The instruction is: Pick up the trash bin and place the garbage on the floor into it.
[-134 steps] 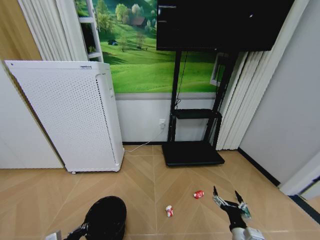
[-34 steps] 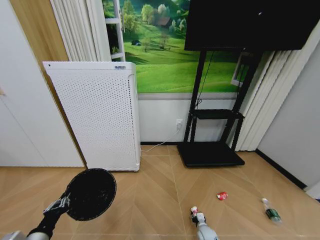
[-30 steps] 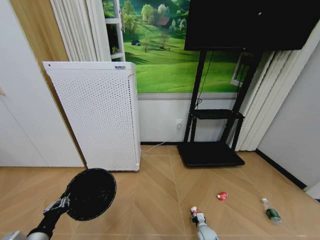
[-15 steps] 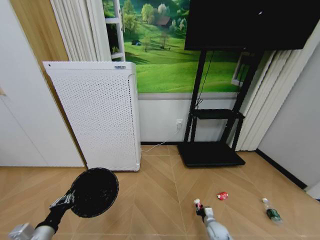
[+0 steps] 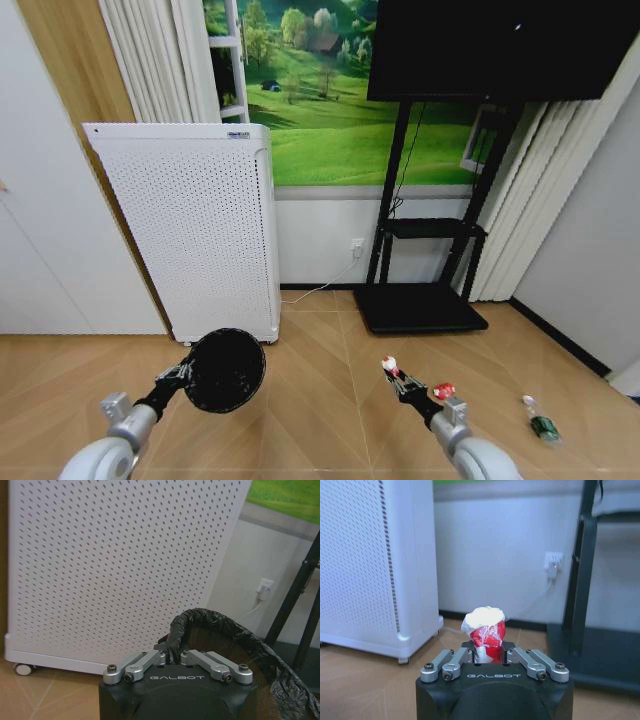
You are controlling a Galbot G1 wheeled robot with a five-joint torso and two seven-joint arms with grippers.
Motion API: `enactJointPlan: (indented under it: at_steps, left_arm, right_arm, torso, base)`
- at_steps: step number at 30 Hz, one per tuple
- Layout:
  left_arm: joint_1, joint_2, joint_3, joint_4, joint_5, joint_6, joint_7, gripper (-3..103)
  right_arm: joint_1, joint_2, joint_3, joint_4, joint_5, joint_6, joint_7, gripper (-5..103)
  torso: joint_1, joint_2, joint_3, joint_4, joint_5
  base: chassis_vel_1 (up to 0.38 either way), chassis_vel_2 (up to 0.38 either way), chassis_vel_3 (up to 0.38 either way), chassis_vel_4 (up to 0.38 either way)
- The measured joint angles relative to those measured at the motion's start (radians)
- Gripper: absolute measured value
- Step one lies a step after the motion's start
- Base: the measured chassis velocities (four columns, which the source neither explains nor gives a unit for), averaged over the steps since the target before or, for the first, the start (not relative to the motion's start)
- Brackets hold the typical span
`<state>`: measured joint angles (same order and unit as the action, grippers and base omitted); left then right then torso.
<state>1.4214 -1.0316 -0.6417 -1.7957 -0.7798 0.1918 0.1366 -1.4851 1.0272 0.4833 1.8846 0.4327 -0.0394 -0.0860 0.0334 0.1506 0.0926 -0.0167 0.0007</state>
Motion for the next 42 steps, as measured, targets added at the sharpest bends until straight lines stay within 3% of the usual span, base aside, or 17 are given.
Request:
enactJointPlan:
  at_steps: [1, 3, 4, 6, 7, 10, 15, 18, 28, 33, 38, 39, 42]
  left_arm:
    - [0.000, 0.000, 0.000, 0.000, 0.000, 0.000, 0.000, 7]
    - [-0.131, -0.002, 0.114, 0.095, 0.015, 0.000, 0.013, 7]
    - [-0.131, -0.002, 0.114, 0.095, 0.015, 0.000, 0.013, 7]
    - [-0.268, -0.018, 0.201, 0.189, 0.034, -0.002, 0.051, 7]
    - [-0.268, -0.018, 0.201, 0.189, 0.034, -0.002, 0.051, 7]
    - [-0.436, -0.047, 0.321, 0.306, 0.038, -0.004, 0.069, 7]
    - [-0.529, -0.079, 0.429, 0.381, 0.029, -0.013, 0.066, 7]
    - [-0.585, -0.110, 0.540, 0.423, -0.003, -0.032, 0.055, 7]
    - [-0.596, -0.121, 0.651, 0.401, -0.027, -0.042, 0.051, 7]
    - [-0.478, -0.122, 0.717, 0.286, -0.043, -0.036, 0.076, 7]
    - [-0.448, -0.109, 0.699, 0.239, -0.016, -0.034, 0.098, 7]
    - [-0.439, -0.103, 0.679, 0.227, -0.020, -0.032, 0.099, 7]
    - [-0.427, -0.106, 0.667, 0.224, -0.021, -0.032, 0.099, 7]
  right_arm:
    - [0.000, 0.000, 0.000, 0.000, 0.000, 0.000, 0.000, 25]
    - [0.004, 0.034, -0.013, 0.030, -0.037, 0.024, 0.031, 25]
    - [0.004, 0.034, -0.013, 0.030, -0.037, 0.024, 0.031, 25]
    - [0.011, 0.080, -0.043, 0.046, -0.088, 0.058, 0.076, 25]
    - [0.011, 0.080, -0.043, 0.046, -0.088, 0.058, 0.076, 25]
    - [-0.006, 0.122, -0.082, 0.099, -0.105, 0.056, 0.107, 25]
    - [-0.018, 0.133, -0.121, 0.134, -0.122, 0.089, 0.112, 25]
    - [-0.028, 0.129, -0.160, 0.155, -0.116, 0.097, 0.113, 25]
    - [-0.034, 0.135, -0.196, 0.163, -0.106, 0.093, 0.113, 25]
    - [-0.060, 0.117, -0.240, 0.171, -0.145, 0.098, 0.119, 25]
    - [-0.062, 0.134, -0.268, 0.147, -0.164, 0.097, 0.126, 24]
    - [-0.056, 0.145, -0.275, 0.125, -0.186, 0.096, 0.159, 40]
    - [-0.052, 0.141, -0.274, 0.119, -0.185, 0.097, 0.161, 51]
  torso:
    - [0.000, 0.000, 0.000, 0.0000, 0.0000]
    - [0.000, 0.000, 0.000, -0.0010, -0.0013]
    - [0.000, 0.000, 0.000, -0.0010, -0.0013]
    - [0.000, 0.000, 0.000, -0.0014, -0.0004]
    - [0.000, 0.000, 0.000, -0.0014, -0.0004]
    - [0.000, 0.000, 0.000, -0.0013, -0.0006]
    - [0.000, 0.000, 0.000, -0.0009, -0.0008]
    - [0.000, 0.000, 0.000, -0.0010, -0.0007]
    - [0.000, 0.000, 0.000, -0.0009, -0.0005]
    - [0.000, 0.000, 0.000, -0.0006, -0.0008]
    - [0.000, 0.000, 0.000, -0.0009, -0.0006]
    - [0.000, 0.000, 0.000, -0.0009, -0.0006]
    - [0.000, 0.000, 0.000, -0.0010, -0.0007]
  base:
    - [0.000, 0.000, 0.000, 0.000]
    - [0.000, 0.000, 0.000, 0.000]
    - [0.000, 0.000, 0.000, 0.000]
    - [0.000, 0.000, 0.000, 0.000]
    - [0.000, 0.000, 0.000, 0.000]
    - [0.000, 0.000, 0.000, 0.000]
    - [0.000, 0.000, 0.000, 0.000]
    - [0.000, 0.000, 0.000, 0.000]
    - [0.000, 0.000, 0.000, 0.000]
    - [0.000, 0.000, 0.000, 0.000]
    - [0.000, 0.000, 0.000, 0.000]
    - [0.000, 0.000, 0.000, 0.000]
    - [0.000, 0.000, 0.000, 0.000]
